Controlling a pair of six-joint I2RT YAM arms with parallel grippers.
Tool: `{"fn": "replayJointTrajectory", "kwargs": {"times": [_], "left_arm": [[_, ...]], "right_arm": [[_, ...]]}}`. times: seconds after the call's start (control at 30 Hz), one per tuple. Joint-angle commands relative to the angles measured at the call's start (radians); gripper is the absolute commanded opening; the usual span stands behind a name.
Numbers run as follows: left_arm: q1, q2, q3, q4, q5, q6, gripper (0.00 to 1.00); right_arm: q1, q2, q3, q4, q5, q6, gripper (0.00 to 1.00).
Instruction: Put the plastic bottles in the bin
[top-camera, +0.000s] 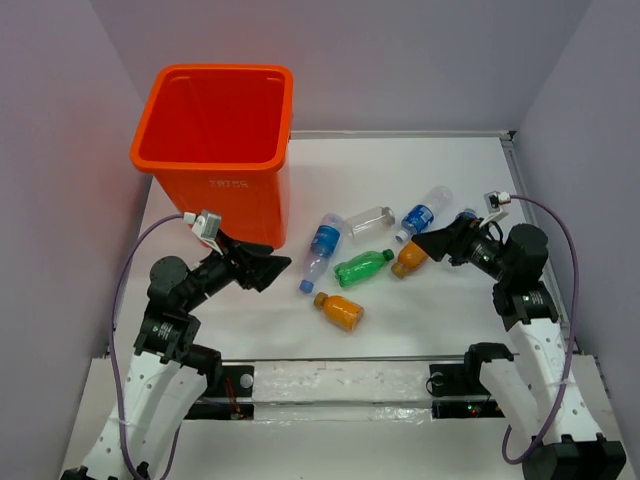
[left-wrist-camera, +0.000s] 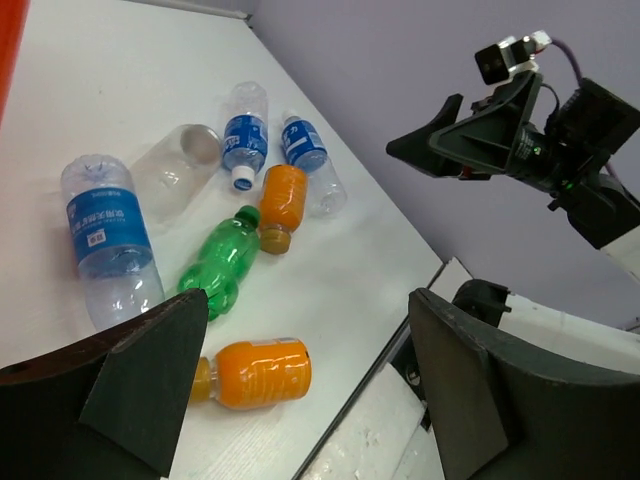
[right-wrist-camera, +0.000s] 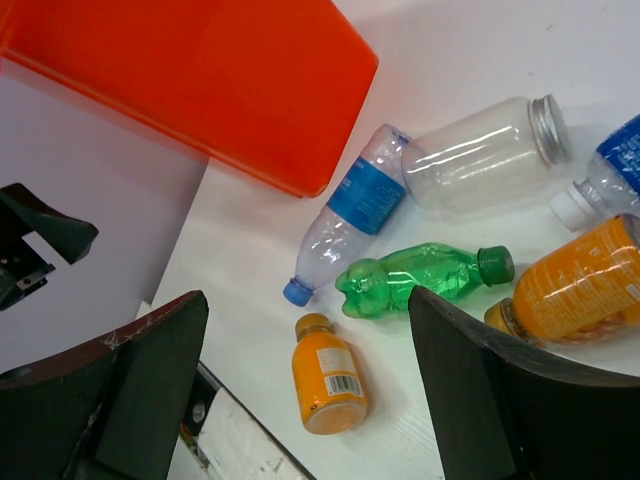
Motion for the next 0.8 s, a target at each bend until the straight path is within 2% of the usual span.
{"fn": "replayJointTrajectory", "kwargs": {"times": [0.0, 0.17, 0.27, 0.33, 0.37, 0.43, 0.47, 0.5, 0.57, 0.77], "left_arm": [[-0.029, 0.025, -0.036, 0.156, 0.041, -0.046, 0.91], [-0.079, 0.066, -0.046, 0.224, -0.012, -0.048, 0.84], [-0.165, 0.092, -0.050, 0.204, -0.141, -0.017, 0.81], [-0.277, 0.140, -0.025, 0.138, -0.319, 0.011, 0.76], [-0.328, 0.163, 0.007, 0.106, -0.486, 0.043, 0.75], [-0.432, 0.210, 0.041, 0.043, -0.693, 0.061, 0.75], [-0.527, 0.264, 0.055, -0.007, -0.777, 0.065, 0.75], [-0.564, 0.290, 0.084, -0.029, -0.918, 0.062, 0.75], [-0.636, 0.380, 0.113, -0.069, -1.038, 0.057, 0.77], [-0.684, 0.620, 0.164, -0.064, -1.131, 0.057, 0.89]], "right_arm": [[-0.001, -0.014, -0.050, 0.093, -0.106, 0.034, 0.87], [0.033, -0.072, -0.104, 0.099, -0.172, 0.020, 0.87], [0.065, -0.083, -0.144, 0.120, -0.203, 0.039, 0.87], [0.088, -0.080, -0.179, 0.166, -0.222, 0.056, 0.87], [0.118, -0.079, -0.187, 0.178, -0.219, 0.057, 0.87], [0.160, -0.074, -0.199, 0.185, -0.203, 0.051, 0.87], [0.183, -0.070, -0.205, 0.185, -0.191, 0.049, 0.87], [0.239, -0.059, -0.204, 0.185, -0.159, 0.042, 0.87], [0.298, -0.045, -0.198, 0.170, -0.096, 0.027, 0.87], [0.447, 0.009, -0.205, 0.165, 0.012, -0.041, 0.87]]}}
